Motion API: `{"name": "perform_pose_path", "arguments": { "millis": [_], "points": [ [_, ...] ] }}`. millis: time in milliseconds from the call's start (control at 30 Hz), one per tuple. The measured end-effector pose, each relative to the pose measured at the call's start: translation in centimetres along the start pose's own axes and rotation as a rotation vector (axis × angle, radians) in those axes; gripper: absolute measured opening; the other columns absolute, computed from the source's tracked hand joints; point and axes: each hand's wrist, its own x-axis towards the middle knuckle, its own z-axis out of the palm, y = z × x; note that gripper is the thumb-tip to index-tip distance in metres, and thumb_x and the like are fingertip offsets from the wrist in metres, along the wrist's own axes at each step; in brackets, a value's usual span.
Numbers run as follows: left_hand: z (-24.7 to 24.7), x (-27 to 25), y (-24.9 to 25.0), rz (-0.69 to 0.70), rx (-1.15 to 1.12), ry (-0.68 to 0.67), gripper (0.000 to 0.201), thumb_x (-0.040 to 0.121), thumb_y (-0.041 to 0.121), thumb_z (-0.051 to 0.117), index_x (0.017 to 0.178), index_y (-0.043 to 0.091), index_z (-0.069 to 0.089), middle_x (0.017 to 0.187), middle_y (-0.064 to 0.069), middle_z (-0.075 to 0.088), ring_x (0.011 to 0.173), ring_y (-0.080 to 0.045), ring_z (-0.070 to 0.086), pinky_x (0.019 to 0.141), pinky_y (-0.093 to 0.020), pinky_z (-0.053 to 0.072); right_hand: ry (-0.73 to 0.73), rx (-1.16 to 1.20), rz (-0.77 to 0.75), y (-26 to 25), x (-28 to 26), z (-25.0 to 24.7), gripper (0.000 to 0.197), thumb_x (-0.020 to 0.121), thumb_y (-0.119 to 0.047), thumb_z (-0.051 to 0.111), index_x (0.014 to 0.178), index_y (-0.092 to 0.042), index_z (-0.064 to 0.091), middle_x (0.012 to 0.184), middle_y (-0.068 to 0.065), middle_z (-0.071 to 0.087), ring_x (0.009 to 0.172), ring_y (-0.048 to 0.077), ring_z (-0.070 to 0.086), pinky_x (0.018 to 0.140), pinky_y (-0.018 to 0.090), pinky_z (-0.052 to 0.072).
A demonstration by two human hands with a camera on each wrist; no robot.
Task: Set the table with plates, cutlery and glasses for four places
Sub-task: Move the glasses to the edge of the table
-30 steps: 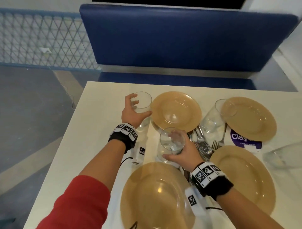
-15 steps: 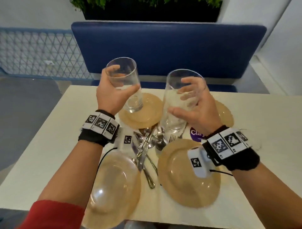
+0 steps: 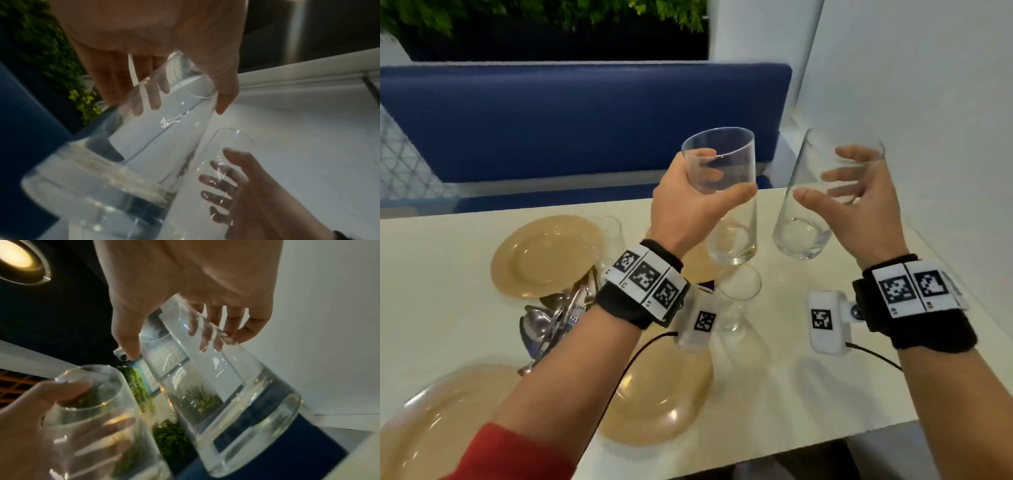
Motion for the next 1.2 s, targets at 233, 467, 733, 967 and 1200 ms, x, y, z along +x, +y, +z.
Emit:
{"name": "perform_pose_path", "arguments": {
  "millis": [233,467,733,967,1200],
  "points": [
    [14.7,3.0,-1.3,-0.111,0.086,-0.033,0.067,0.06,0.047,0.081,0.118,0.034,0.049,0.106,0.016,0.061,0.094,-0.008,0.063,0.087,-0.039,0.054,-0.002,-0.055,0.135,11.8,5.8,-6.9,0.071,0.063,-0.035,0.084,0.122,-0.029,0.045,0.109,-0.004,0.06,0.098,0.017,0.058,0.073,0.016,0.041],
    [27.1,6.6,-6.0,-0.287,0.154,-0.02,0.074,0.061,0.038,0.085,0.123,0.028,0.044,0.122,0.008,0.059,0.108,-0.013,0.058,0.093,-0.031,0.048,-0.097,-0.133,0.276,22.0,11.7,-11.8,0.077,0.063,-0.026,0.085,0.128,-0.026,0.043,0.124,-0.003,0.057,0.108,0.016,0.054,0.086,0.022,0.038],
    [34.6,9.1,-11.6,-0.4,0.2,-0.077,0.076,0.058,0.028,0.088,0.121,0.028,0.044,0.128,0.006,0.056,0.112,-0.015,0.055,0.094,-0.027,0.045,-0.132,-0.093,0.448,28.8,14.7,-12.9,0.08,0.065,-0.018,0.084,0.131,-0.023,0.041,0.136,0.002,0.05,0.123,0.019,0.048,0.092,0.023,0.038],
    [37.0,9.4,-13.4,-0.364,0.228,-0.097,0.076,0.061,0.023,0.087,0.124,0.023,0.044,0.128,0.01,0.053,0.107,-0.007,0.049,0.093,-0.022,0.042,-0.112,-0.041,0.48,31.3,16.1,-12.8,0.078,0.065,-0.015,0.083,0.13,-0.026,0.041,0.137,-0.001,0.049,0.126,0.017,0.047,0.096,0.022,0.036],
    [37.4,9.1,-14.5,-0.318,0.226,-0.142,0.093,0.061,0.022,0.087,0.137,0.02,0.033,0.143,0.006,0.042,0.128,-0.012,0.043,0.104,-0.024,0.036,-0.103,-0.071,0.462,32.5,16.6,-13.1,0.085,0.064,-0.014,0.084,0.134,-0.015,0.036,0.138,0.004,0.046,0.126,0.02,0.046,0.1,0.025,0.037]
  ]
}}
